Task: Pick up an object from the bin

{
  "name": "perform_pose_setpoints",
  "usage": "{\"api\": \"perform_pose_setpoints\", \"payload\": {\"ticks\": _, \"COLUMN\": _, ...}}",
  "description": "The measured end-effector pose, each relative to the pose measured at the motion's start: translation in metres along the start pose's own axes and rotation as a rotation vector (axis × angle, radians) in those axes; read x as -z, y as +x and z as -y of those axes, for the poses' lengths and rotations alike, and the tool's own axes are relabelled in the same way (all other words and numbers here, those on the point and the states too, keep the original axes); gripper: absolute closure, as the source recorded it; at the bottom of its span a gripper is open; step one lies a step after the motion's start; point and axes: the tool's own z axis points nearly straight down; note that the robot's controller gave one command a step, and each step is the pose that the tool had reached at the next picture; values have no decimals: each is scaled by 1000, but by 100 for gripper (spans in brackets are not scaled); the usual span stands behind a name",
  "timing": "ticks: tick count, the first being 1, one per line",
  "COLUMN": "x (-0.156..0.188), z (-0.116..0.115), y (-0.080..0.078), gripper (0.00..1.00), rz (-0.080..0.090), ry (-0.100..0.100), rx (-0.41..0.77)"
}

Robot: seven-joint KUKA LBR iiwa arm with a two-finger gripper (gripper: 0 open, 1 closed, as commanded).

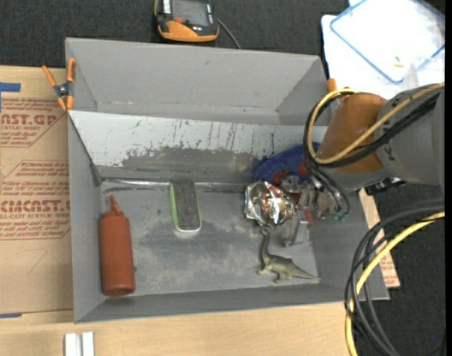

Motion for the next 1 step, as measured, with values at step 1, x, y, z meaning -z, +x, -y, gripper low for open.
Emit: {"api": "perform_pose_setpoints", "payload": {"ticks": 1, "x": 5, "z": -10, "y": 1, "gripper": 0, "rz": 6, "ry": 5, "rx": -26}}
